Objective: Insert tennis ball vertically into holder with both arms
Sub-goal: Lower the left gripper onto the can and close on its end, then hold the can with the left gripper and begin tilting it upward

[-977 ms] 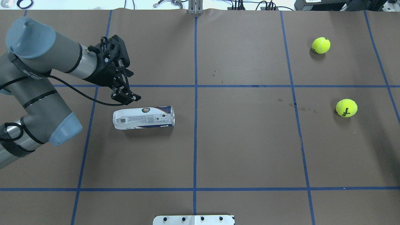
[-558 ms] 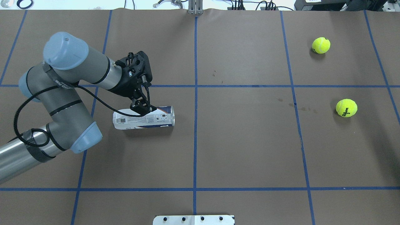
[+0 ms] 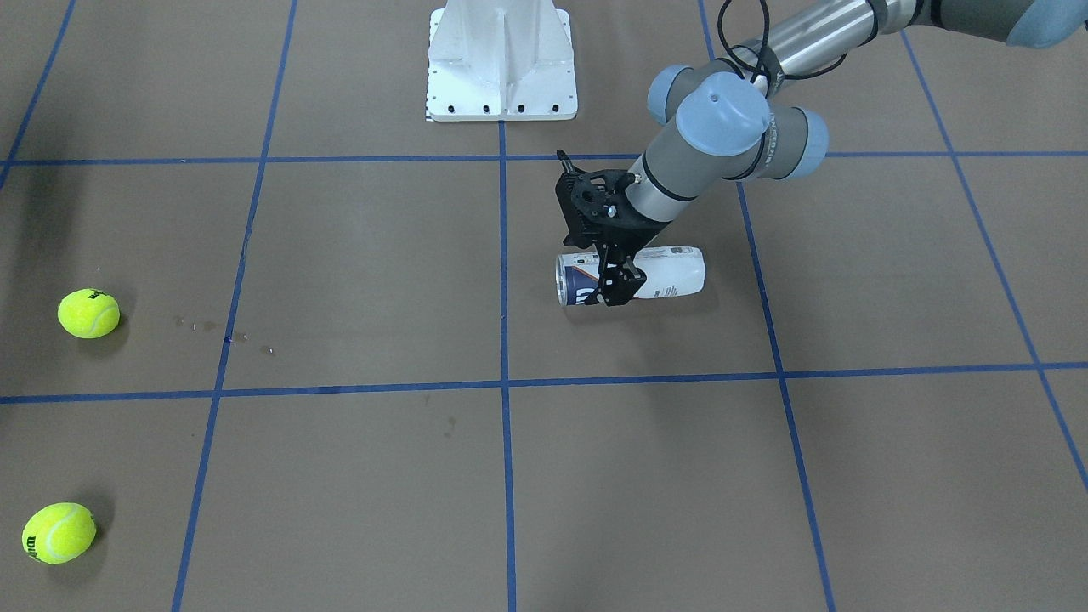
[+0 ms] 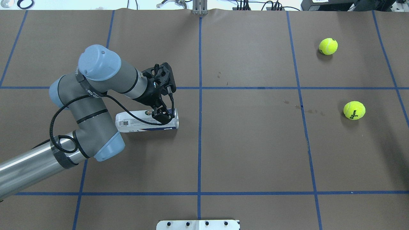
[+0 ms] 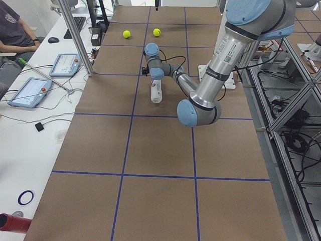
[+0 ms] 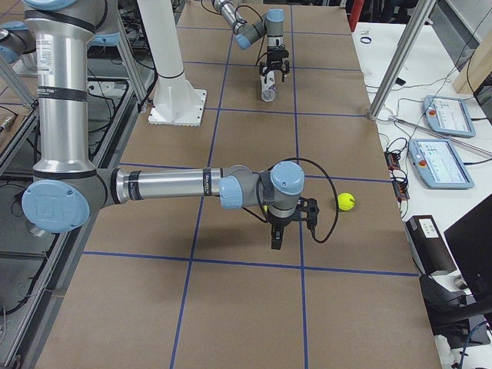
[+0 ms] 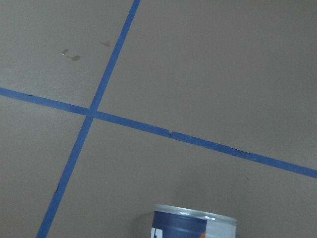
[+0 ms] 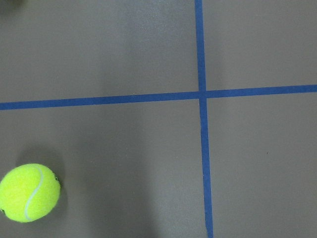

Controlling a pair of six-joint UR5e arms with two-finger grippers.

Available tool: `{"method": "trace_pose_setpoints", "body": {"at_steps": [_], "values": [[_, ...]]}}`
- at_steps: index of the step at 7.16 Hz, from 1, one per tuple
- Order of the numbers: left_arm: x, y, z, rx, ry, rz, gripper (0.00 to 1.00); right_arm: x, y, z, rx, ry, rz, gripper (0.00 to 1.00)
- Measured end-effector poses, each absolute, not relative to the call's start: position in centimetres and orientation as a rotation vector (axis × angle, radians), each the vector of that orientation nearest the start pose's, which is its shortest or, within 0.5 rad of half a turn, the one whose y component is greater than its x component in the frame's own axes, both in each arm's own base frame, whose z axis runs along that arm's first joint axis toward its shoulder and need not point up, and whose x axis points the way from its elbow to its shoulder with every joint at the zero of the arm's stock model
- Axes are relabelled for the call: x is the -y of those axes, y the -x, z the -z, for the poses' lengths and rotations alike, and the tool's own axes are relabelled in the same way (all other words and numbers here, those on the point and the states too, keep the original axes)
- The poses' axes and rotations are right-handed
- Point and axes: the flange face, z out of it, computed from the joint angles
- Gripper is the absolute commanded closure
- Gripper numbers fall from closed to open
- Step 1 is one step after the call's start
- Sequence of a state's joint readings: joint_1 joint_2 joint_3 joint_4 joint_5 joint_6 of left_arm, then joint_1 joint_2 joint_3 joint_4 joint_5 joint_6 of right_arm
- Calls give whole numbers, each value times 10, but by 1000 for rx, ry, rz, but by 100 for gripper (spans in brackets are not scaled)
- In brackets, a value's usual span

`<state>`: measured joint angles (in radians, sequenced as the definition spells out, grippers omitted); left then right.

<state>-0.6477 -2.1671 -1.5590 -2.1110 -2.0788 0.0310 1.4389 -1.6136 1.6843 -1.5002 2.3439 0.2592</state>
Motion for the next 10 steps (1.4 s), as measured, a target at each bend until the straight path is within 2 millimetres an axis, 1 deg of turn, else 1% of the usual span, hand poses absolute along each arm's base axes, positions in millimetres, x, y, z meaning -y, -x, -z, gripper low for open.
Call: {"method": "trace_pose_setpoints", "body": {"at_steps": [2, 3, 4, 7, 10], "values": [[483, -510, -237, -873, -805, -1163, 0, 486, 0, -616, 784, 18, -66, 1], [478, -520, -232, -847, -781, -1188, 0, 486, 0, -616, 784, 18, -66, 1], [472, -529, -231, -832, -770, -1204, 0, 486, 0, -616, 785, 19, -66, 1], [463, -544, -239, -805, -757, -1238, 0, 486, 0, -615, 785, 18, -66, 1], [463, -551, -246, -787, -751, -1255, 0, 486, 0, -615, 786, 18, -65, 1]]}}
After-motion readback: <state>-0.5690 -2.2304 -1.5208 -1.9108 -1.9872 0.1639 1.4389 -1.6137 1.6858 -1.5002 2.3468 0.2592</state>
